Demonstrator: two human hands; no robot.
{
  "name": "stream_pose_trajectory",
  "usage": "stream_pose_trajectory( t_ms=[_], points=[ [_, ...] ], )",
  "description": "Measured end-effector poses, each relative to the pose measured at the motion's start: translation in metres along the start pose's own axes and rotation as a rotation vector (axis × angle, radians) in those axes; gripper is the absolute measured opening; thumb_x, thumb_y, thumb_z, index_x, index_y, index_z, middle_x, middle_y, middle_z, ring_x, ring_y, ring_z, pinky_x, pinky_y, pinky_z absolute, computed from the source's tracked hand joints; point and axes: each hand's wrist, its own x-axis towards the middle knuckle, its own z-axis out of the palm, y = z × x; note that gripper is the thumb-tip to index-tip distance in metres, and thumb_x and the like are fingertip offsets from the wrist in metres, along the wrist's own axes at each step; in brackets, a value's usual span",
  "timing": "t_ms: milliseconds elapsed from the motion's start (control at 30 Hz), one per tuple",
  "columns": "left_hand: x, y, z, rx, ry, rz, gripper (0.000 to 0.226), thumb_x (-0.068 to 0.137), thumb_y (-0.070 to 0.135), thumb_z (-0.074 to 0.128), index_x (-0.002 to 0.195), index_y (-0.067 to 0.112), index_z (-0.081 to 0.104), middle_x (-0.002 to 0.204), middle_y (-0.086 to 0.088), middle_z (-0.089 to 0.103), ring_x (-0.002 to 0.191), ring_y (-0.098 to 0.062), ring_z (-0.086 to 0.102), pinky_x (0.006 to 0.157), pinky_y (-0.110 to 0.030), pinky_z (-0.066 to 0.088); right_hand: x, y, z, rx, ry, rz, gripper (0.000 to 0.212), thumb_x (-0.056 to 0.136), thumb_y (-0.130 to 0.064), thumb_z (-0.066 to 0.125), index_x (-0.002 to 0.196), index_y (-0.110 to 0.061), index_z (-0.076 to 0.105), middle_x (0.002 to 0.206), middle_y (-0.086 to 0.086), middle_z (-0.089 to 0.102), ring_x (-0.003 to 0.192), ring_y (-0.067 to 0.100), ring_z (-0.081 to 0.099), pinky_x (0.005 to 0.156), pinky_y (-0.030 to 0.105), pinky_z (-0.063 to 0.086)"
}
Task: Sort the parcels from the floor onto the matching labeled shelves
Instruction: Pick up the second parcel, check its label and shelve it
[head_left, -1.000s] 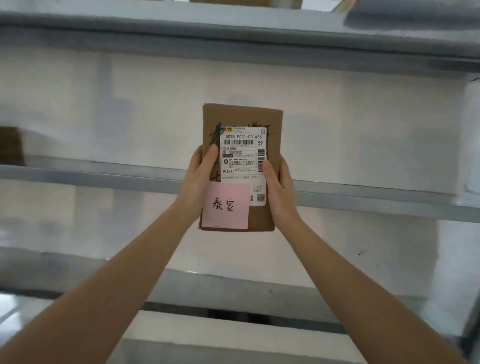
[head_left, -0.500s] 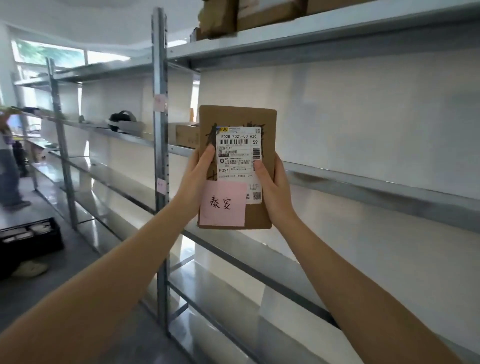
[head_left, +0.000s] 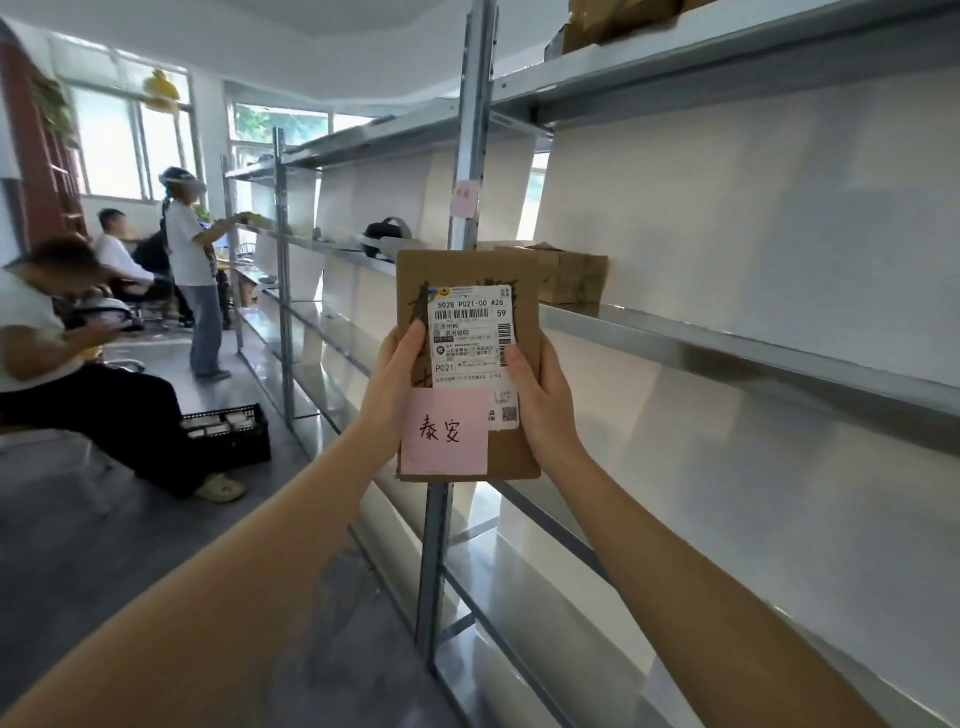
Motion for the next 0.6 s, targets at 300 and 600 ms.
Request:
stream_pose_trajectory(
  t_ms=[300, 600],
  points=[
    [0.105, -0.052, -0.039, 0.034, -0.013, -0.050, 0.045, 0.093, 0.039, 0.046, 0.129, 0.012, 0.046, 0.108, -0.008, 0.069, 0.087, -0.022, 0.068, 0.075, -0.033, 0.057, 0.076, 0.086, 0.046, 0.034, 0.053, 0.044, 0.032, 0.088, -0.043, 0.052, 0.120, -0.039, 0.048, 0.116, -0.008, 0.065, 0.102, 0.010, 0.065, 0.090, 0.038, 0.054],
    [0.188, -0.136, -0.056, 0.006, -0.128, -0.218, 0.040, 0.092, 0.038, 0.047, 0.128, 0.020, 0.045, 0.097, -0.005, 0.073, 0.080, -0.023, 0.071, 0.078, -0.043, 0.057, 0.115, 0.182, 0.054, -0.006, 0.159, 0.199, 0.053, 0.083, -0.050, 0.051, 0.132, -0.029, 0.045, 0.120, -0.004, 0.065, 0.099, 0.011, 0.066, 0.084, 0.034, 0.057]
  ],
)
